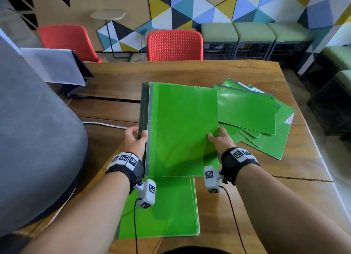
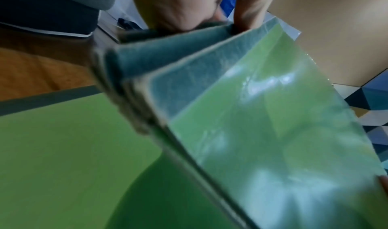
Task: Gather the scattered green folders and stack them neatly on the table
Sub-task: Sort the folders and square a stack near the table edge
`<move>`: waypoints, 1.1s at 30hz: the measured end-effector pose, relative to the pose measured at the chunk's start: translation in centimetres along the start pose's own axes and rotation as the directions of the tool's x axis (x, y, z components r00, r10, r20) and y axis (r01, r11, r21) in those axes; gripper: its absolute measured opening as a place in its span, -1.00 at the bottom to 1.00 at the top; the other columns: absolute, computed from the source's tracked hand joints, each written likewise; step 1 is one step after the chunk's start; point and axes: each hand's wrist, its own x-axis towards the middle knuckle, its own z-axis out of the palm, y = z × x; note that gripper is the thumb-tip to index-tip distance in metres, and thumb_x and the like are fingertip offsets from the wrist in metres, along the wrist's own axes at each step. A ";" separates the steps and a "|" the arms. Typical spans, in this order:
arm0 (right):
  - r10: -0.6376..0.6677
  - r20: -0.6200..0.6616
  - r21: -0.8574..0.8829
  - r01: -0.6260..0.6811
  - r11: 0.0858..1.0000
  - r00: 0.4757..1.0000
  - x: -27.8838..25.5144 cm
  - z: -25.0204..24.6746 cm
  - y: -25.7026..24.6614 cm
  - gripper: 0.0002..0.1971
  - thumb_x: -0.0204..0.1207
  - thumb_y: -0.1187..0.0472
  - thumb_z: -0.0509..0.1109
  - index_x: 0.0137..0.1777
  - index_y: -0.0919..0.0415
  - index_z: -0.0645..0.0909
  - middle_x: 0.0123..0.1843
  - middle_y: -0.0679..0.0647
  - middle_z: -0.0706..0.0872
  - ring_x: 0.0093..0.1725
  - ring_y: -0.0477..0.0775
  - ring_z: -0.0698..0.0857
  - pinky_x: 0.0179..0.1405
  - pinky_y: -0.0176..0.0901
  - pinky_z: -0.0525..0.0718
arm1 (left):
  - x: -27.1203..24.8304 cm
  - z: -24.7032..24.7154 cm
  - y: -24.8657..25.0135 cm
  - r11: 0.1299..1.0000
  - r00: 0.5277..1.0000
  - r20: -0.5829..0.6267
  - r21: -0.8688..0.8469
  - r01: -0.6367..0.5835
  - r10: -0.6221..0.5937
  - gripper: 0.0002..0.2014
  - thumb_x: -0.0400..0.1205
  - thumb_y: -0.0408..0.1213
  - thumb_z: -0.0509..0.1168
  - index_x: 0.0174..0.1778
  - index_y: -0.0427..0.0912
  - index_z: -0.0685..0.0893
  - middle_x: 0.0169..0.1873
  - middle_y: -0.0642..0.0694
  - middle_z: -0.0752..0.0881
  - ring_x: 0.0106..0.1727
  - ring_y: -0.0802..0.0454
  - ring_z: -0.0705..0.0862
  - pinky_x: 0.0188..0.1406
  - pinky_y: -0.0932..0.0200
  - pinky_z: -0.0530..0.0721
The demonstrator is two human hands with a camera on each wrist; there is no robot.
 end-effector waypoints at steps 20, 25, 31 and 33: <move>0.060 0.040 -0.487 -0.033 0.873 0.997 -6.2 6.3 8.4 -0.51 0.63 0.40 0.19 0.54 0.09 0.41 0.22 0.14 0.72 -0.27 -0.04 0.61 -0.44 -0.30 0.54 | -1.5 -5.8 -9.6 0.413 0.890 0.069 0.900 0.139 -0.451 -0.55 0.68 -0.03 0.17 0.29 -0.34 0.54 0.15 -0.30 0.69 0.19 -0.19 0.66 0.16 0.09 0.60; 0.083 0.098 -0.551 -0.016 0.835 0.992 -6.1 7.1 8.5 -0.55 0.56 0.47 0.18 0.41 0.18 0.55 0.20 0.19 0.71 0.05 0.17 0.73 0.04 -0.06 0.75 | -2.3 -6.8 -9.4 0.416 0.898 0.064 0.899 0.138 -0.436 -0.56 0.66 -0.01 0.23 0.21 -0.35 0.61 0.09 -0.26 0.73 0.00 -0.14 0.65 0.03 0.09 0.57; 0.126 0.042 -0.657 -0.068 0.751 0.991 -5.3 7.7 9.5 -0.48 0.53 0.38 0.17 0.50 0.12 0.40 0.48 0.26 0.33 0.24 0.23 0.58 0.23 0.10 0.69 | -0.2 -5.7 -9.9 0.457 0.878 0.104 0.878 0.139 -0.467 -0.58 0.59 -0.08 0.19 0.12 -0.39 0.61 -0.07 -0.23 0.67 0.12 -0.22 0.69 0.15 0.06 0.65; 0.109 0.078 -0.619 -0.037 0.785 0.991 -5.1 8.1 9.3 -0.40 0.54 0.43 0.16 0.61 0.16 0.24 0.51 0.30 0.34 0.25 0.23 0.60 0.18 0.07 0.72 | 0.4 -5.3 -9.5 0.472 0.866 0.113 0.868 0.152 -0.487 -0.46 0.59 -0.12 0.19 0.42 -0.39 0.50 0.28 -0.31 0.61 0.27 -0.26 0.64 0.26 0.00 0.62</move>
